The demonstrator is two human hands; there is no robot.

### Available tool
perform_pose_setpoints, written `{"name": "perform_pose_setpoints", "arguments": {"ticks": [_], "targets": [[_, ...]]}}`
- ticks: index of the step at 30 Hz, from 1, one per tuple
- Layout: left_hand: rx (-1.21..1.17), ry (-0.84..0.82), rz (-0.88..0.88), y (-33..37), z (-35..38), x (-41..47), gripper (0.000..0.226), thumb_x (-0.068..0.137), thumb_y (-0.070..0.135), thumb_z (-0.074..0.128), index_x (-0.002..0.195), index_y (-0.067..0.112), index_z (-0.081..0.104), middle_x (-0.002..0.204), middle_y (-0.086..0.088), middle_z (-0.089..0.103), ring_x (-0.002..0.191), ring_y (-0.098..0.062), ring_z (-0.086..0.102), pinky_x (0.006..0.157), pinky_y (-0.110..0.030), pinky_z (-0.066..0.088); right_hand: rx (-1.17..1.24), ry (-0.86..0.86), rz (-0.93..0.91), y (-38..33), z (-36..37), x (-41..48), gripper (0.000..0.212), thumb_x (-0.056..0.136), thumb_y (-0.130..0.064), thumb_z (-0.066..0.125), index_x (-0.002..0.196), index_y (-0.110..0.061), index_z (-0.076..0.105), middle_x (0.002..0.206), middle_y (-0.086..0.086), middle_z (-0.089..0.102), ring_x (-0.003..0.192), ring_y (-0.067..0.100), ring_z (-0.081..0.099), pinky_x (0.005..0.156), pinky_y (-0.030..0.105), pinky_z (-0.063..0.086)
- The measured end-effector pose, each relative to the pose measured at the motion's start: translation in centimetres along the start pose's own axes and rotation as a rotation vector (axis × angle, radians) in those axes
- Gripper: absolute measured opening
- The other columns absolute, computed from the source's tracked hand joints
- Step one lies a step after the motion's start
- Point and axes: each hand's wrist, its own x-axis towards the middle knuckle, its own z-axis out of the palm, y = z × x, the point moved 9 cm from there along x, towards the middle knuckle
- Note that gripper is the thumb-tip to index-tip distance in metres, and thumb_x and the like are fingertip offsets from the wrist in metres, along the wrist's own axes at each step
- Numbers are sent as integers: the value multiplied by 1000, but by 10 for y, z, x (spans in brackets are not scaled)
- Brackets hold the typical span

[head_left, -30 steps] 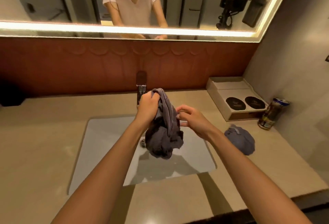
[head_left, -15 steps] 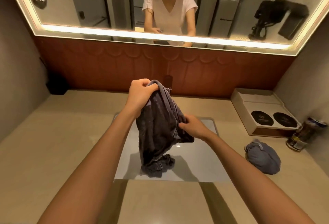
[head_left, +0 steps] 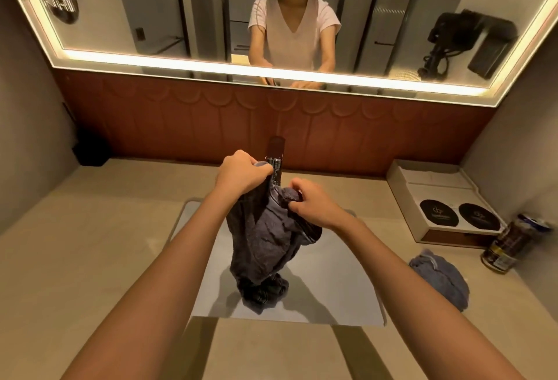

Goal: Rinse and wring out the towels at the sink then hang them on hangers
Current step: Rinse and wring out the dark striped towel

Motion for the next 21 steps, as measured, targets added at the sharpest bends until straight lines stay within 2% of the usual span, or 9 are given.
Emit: {"name": "perform_pose_setpoints", "arguments": {"ticks": [2,4,6,10,13,15,18,19,21], "targets": [[-43,125,-20,-4,-15,2,42,82,27,55,44,13,43,59,-8,55,74,-31,56,63,-26,35,-193,-24,-46,2,-10,2,6,85,-5,53,90,-4,51,93,18,56,86,29,50,60,28,20],[-53,199,-11,-9,-27,3,36,82,26,55,50,9,51,56,-9,49,70,-30,53,59,-28,33,-294,-70,3,18,-15,1,11,87,-10,53,96,-3,53,104,19,60,93,31,52,64,28,25],[-55,207,10,-11,-26,3,25,82,24,56,64,7,61,65,-10,54,74,-28,53,62,-27,34,-353,-92,44,27,-19,0,18,88,-12,54,103,-3,55,110,18,57,97,30,52,69,29,34],[-123,219,17,-11,-18,-1,12,83,20,59,78,10,60,79,-6,59,78,-22,50,66,-27,34,-411,-51,93,37,-30,2,30,88,-11,52,117,-8,57,119,14,56,108,30,54,86,35,43],[-113,235,28,-10,-19,-1,13,84,21,58,78,10,61,79,-5,59,78,-21,50,66,-27,34,6,36,225,52,-35,0,18,89,-6,47,100,-11,61,97,14,65,87,27,60,72,38,49],[-96,230,29,-7,-21,0,15,85,23,57,77,10,59,78,-6,59,78,-22,51,67,-27,34,363,79,332,53,-34,-6,22,90,-3,38,87,-13,57,81,8,57,72,16,52,61,27,42],[-23,136,52,6,-14,1,15,84,25,58,75,13,60,75,-6,58,78,-23,52,67,-26,35,995,-95,415,32,-7,-11,18,88,-13,41,98,-11,56,91,9,55,77,17,52,67,26,45],[-17,71,74,13,-8,0,14,83,25,59,74,15,61,73,-5,58,76,-23,52,66,-26,38,1022,-164,365,22,-4,-9,24,87,-18,47,109,-11,54,97,10,56,82,18,55,71,27,46],[-80,-109,128,27,9,-6,12,80,23,61,71,15,65,67,-5,58,68,-20,54,62,-27,45,814,-258,243,6,1,-3,42,85,-11,59,125,-14,48,99,6,59,86,13,59,74,21,48]]}}
